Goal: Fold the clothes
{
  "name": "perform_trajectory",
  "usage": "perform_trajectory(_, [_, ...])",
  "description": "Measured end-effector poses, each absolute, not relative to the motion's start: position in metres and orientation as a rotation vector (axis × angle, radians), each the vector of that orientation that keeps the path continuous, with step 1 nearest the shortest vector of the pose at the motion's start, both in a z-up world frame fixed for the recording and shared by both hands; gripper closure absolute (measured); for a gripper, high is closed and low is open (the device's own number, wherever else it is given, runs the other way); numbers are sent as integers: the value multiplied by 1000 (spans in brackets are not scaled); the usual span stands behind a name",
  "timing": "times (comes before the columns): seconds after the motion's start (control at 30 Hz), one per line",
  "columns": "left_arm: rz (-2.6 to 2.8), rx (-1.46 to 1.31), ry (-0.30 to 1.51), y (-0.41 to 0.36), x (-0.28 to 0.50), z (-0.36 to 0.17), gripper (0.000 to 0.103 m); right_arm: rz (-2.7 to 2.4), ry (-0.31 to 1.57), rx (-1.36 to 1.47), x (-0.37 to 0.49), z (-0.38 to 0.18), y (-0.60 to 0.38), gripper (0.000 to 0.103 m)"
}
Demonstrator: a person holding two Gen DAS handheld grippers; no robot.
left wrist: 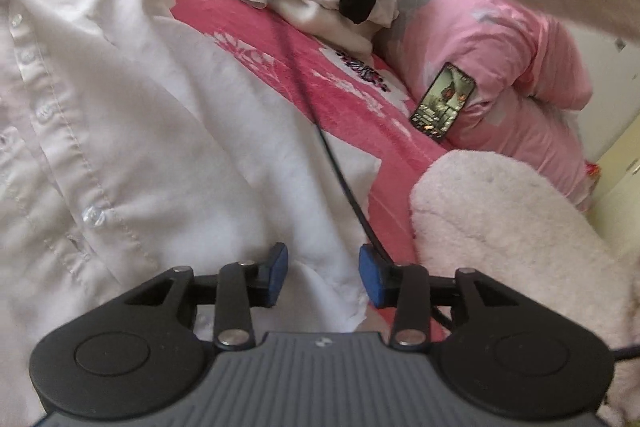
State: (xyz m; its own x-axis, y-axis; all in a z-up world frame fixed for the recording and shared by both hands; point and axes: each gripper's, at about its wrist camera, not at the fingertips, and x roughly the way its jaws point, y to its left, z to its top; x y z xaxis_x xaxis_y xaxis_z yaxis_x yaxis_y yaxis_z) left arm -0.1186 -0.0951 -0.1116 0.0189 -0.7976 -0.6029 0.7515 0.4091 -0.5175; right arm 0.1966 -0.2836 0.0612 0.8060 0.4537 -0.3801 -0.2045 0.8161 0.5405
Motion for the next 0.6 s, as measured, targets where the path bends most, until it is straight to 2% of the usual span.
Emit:
perform_trajectory(0.17, [-1109, 10, 925, -92, -134, -95, 49, 384, 391, 461, 83, 136, -337, 59])
perform_trajectory(0.3, [-1057, 27, 899, -85, -141, -80, 43, 390, 316, 379, -16, 175, -362, 56])
perform_trajectory(0.43, [-1026, 41, 882, -73, -146, -63, 40, 376, 306, 351, -89, 177, -370, 55])
perform_trajectory(0.6, [-1010, 61, 858, -49, -155, -42, 40, 356, 392, 381, -120, 126, -358, 55])
